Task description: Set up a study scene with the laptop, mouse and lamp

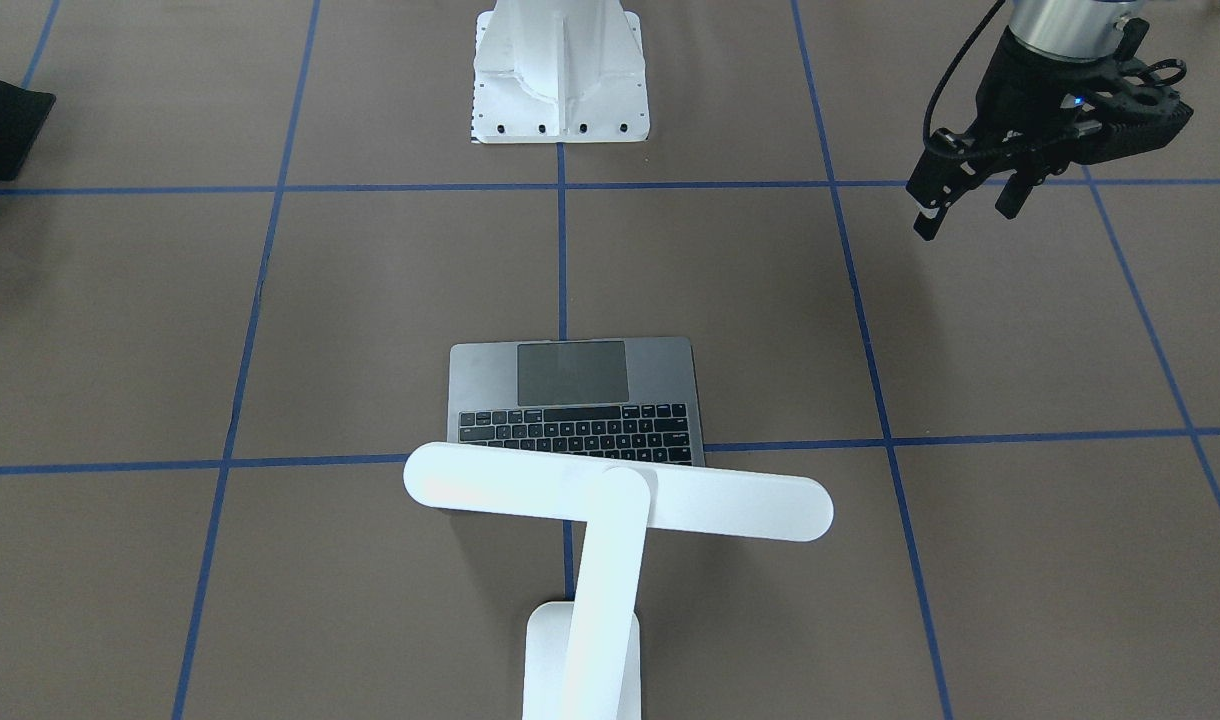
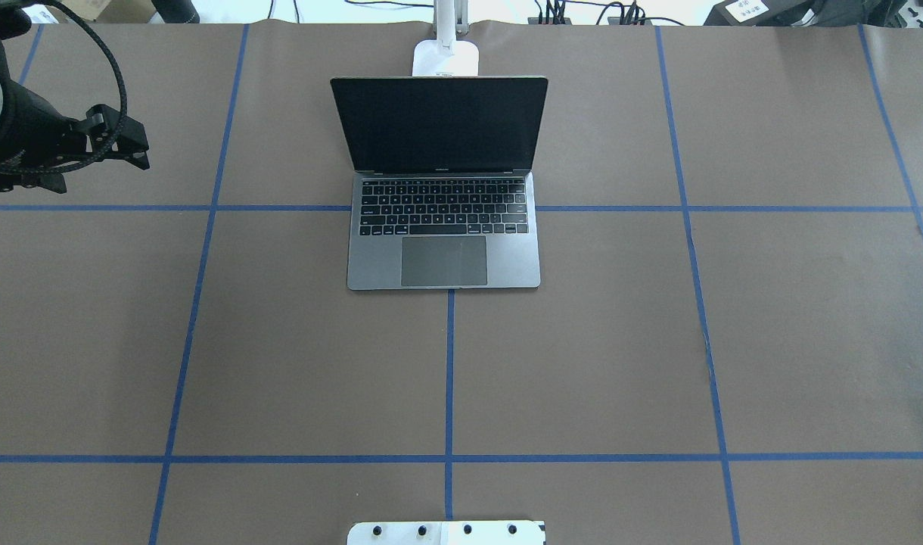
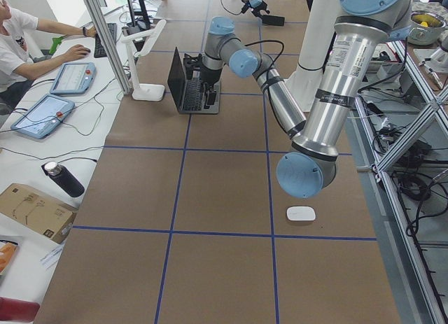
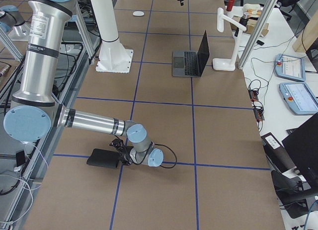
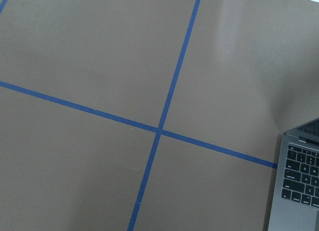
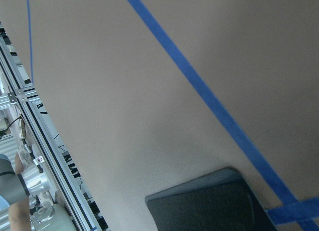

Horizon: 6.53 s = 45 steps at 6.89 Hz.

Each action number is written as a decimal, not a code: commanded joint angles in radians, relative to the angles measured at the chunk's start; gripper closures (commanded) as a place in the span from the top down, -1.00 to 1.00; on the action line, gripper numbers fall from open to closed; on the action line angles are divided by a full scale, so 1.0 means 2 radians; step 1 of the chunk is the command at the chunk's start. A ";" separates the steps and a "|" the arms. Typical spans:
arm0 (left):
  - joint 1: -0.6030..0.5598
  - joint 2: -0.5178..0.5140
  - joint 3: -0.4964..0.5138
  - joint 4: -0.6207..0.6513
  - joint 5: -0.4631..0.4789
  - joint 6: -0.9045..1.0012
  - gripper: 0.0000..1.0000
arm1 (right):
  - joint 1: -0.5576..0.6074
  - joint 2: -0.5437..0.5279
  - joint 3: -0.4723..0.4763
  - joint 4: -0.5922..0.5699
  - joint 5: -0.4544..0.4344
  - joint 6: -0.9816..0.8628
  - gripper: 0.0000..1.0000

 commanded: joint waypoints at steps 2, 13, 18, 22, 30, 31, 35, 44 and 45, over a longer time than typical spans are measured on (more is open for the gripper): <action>0.000 -0.001 -0.007 0.002 0.000 0.000 0.98 | -0.006 -0.001 0.000 -0.006 0.008 0.001 0.91; 0.000 -0.003 -0.016 0.003 -0.002 -0.004 0.98 | -0.025 0.000 -0.012 -0.005 0.026 -0.004 -1.00; 0.000 -0.005 -0.016 0.004 -0.003 -0.010 0.98 | 0.040 0.070 0.067 -0.161 -0.004 -0.003 -1.00; 0.000 -0.005 -0.010 0.005 -0.004 -0.010 0.98 | 0.129 0.216 0.013 -0.259 -0.007 0.030 -1.00; -0.001 -0.005 -0.006 0.004 -0.003 -0.012 0.98 | 0.014 0.299 -0.017 -0.005 0.149 0.466 -1.00; -0.001 -0.005 -0.005 0.004 -0.002 -0.012 0.98 | 0.000 0.319 -0.048 0.037 0.158 0.501 -1.00; -0.001 -0.005 0.000 0.004 -0.002 -0.012 0.98 | -0.031 0.414 -0.169 0.093 0.222 0.552 -1.00; -0.006 -0.009 -0.003 0.005 -0.001 -0.011 0.98 | -0.040 0.467 -0.270 0.096 0.314 0.553 0.96; -0.005 -0.009 -0.003 0.005 -0.001 -0.011 0.98 | -0.038 0.467 -0.270 0.096 0.315 0.553 0.97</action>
